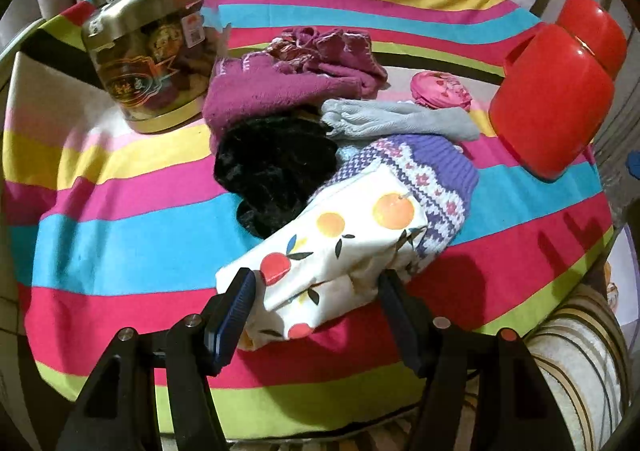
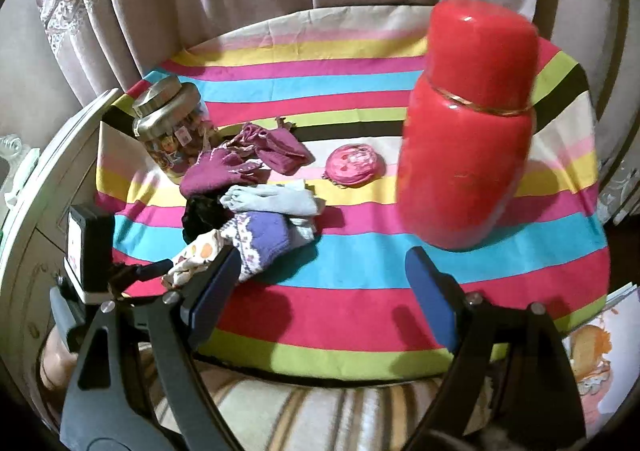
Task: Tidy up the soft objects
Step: 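Grasp the white fruit-print cloth with the left gripper, then grasp the purple knit sock with the right gripper while left holds the fruit cloth, then carry the fruit cloth and purple sock into the white box and open both grippers, then move both open grippers back over the pile on the bed, then grasp the black fuzzy sock with the left gripper, then grasp the white herringbone knit cloth with the right gripper while left holds the black sock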
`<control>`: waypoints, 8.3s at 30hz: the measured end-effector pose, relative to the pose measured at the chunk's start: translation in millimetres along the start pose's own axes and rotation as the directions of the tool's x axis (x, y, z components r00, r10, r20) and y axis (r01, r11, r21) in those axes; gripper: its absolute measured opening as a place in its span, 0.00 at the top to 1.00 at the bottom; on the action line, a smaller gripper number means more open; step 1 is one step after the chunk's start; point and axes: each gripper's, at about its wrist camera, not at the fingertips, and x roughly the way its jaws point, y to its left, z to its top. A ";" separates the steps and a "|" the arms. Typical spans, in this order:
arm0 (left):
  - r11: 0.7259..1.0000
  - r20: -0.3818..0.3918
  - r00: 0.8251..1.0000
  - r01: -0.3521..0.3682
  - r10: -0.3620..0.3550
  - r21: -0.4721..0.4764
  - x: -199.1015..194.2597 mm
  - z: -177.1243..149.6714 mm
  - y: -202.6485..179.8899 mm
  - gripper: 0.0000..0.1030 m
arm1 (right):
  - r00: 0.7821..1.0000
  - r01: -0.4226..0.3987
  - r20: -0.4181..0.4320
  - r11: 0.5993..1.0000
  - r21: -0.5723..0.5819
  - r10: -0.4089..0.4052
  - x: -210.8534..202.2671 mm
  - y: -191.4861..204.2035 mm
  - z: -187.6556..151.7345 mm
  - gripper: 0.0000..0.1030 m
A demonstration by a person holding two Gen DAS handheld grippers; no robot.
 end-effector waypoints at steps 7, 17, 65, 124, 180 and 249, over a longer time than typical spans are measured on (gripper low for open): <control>0.993 0.038 0.994 0.102 -0.100 -0.058 -3.3 2.5 16.5 0.57 | 0.998 -0.015 -0.057 1.000 0.012 0.015 28.5 10.7 -2.8 0.16; 0.953 0.105 0.960 0.271 -0.258 -0.135 -14.7 3.9 23.7 0.87 | 0.989 -0.024 -0.144 0.998 0.055 0.032 58.2 10.6 -22.4 0.16; 0.778 0.457 0.839 0.489 -0.296 -0.394 -48.6 -8.2 77.3 0.87 | 0.998 -0.065 -0.019 0.990 0.123 0.068 67.1 15.7 -28.6 0.83; 0.649 0.151 0.643 0.760 -0.751 -0.009 -86.8 -16.8 -234.8 0.87 | 0.887 0.310 0.214 0.872 0.380 -0.409 -159.7 -225.4 -103.6 0.83; 0.960 0.694 0.720 0.189 0.009 -0.208 -200.8 63.0 -26.4 0.23 | 0.886 0.177 0.450 0.978 -0.108 -0.111 -169.8 -33.9 -18.1 0.09; 0.771 0.316 0.948 0.219 -0.024 -0.598 11.7 23.8 75.2 0.70 | 0.999 0.028 -0.024 0.873 -0.486 -0.046 172.5 78.8 5.6 0.27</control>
